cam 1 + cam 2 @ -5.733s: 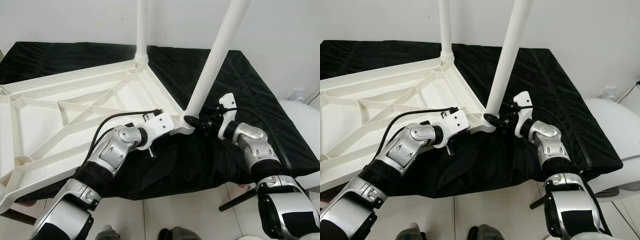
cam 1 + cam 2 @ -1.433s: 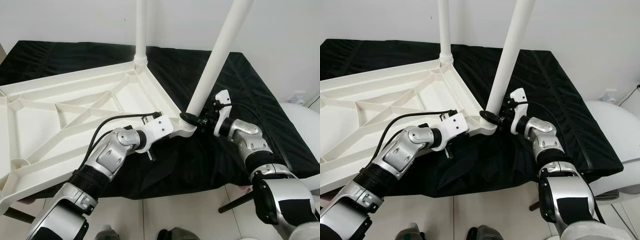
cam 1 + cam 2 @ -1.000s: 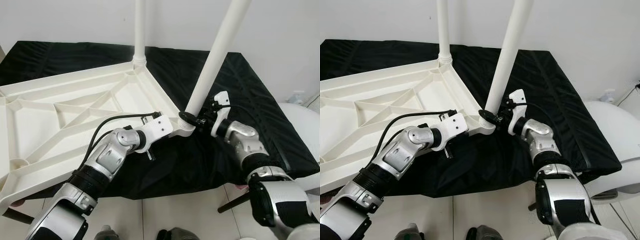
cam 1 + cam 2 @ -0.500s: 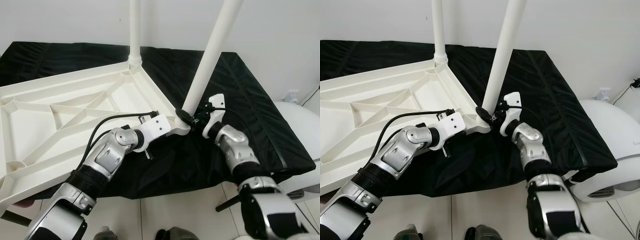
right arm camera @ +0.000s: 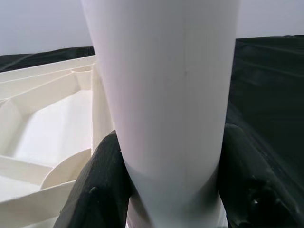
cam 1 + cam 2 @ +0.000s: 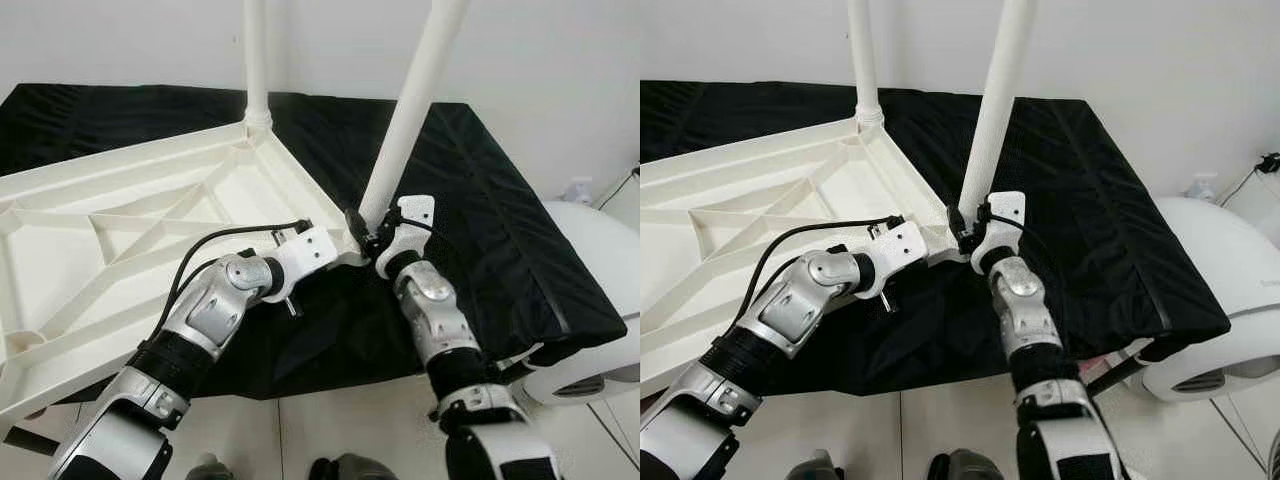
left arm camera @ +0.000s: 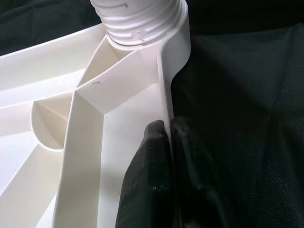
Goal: Building children table
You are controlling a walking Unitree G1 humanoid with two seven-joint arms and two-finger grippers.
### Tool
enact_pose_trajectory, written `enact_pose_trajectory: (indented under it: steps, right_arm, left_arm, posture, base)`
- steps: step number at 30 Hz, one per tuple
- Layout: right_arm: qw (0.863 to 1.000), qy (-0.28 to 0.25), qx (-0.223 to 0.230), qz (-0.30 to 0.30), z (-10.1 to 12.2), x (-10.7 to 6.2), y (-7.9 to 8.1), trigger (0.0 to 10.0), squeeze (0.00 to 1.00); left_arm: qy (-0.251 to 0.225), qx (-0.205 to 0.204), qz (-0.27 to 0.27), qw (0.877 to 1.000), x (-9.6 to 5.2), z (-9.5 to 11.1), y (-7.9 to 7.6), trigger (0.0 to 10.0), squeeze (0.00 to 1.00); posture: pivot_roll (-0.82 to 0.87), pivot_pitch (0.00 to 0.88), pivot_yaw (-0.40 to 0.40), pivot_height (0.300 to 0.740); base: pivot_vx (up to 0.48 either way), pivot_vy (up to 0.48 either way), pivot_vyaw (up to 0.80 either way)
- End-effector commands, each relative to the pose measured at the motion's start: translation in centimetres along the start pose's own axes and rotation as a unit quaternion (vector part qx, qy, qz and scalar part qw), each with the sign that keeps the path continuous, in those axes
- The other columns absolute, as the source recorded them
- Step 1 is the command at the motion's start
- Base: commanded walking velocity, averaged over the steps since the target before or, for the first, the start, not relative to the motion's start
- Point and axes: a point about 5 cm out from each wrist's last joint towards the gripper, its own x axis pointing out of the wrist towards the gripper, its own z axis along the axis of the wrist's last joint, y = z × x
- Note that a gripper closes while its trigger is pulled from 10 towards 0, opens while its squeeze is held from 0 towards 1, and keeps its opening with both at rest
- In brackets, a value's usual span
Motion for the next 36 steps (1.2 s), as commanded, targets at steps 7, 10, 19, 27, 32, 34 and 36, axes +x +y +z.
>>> enact_pose_trajectory:
  steps: [7, 10, 19, 27, 32, 34, 36]
  right_arm:
    - [0.996, 0.020, 0.003, -0.091, -0.6, -0.6, -0.3, 10.0, 0.00]
    - [0.994, 0.019, 0.004, -0.105, -0.5, -0.5, 0.4, 10.0, 0.00]
    - [0.994, 0.027, 0.006, -0.107, -0.3, -0.5, 0.8, 10.0, 0.00]
    - [0.996, 0.014, 0.015, -0.088, 0.1, -0.7, 0.6, 10.0, 1.00]
    - [0.996, 0.012, 0.005, -0.092, 0.3, -0.8, -0.2, 10.0, 1.00]
    - [0.996, 0.008, -0.004, -0.086, 0.4, -0.8, -0.6, 10.0, 1.00]
    - [0.996, 0.007, -0.006, -0.084, 0.5, -0.8, -0.6, 10.0, 1.00]
  left_arm:
    - [0.009, 0.003, -0.061, 0.998, 0.6, -0.5, -2.4, 10.0, 0.00]
    - [0.009, 0.002, -0.060, 0.998, 0.6, -0.4, -2.4, 10.0, 0.00]
    - [0.008, -0.001, -0.059, 0.998, 0.5, -0.5, -2.4, 10.0, 0.00]
    - [0.005, -0.004, -0.055, 0.998, 0.5, -0.5, -2.4, 10.0, 0.00]
    - [0.003, -0.007, -0.053, 0.999, 0.4, -0.6, -2.5, 10.0, 0.00]
    - [0.004, -0.007, -0.054, 0.999, 0.4, -0.7, -2.5, 10.0, 0.00]
    - [0.005, -0.007, -0.053, 0.999, 0.4, -0.7, -2.5, 10.0, 0.00]
  posture:
    - [0.07, 0.015, -0.101, 0.740]
    - [0.07, 0.018, -0.099, 0.740]
    - [0.06, 0.024, -0.092, 0.740]
    - [0.05, 0.020, -0.092, 0.740]
    - [0.05, 0.020, -0.091, 0.740]
    - [0.05, 0.019, -0.091, 0.740]
    - [0.05, 0.019, -0.091, 0.740]
  base:
    - [0.000, 0.000, 0.00]
    - [0.000, 0.000, 0.00]
    - [0.000, 0.000, 0.00]
    - [0.000, 0.000, 0.00]
    - [0.000, 0.000, 0.00]
    - [0.000, 0.000, 0.00]
    - [0.000, 0.000, 0.00]
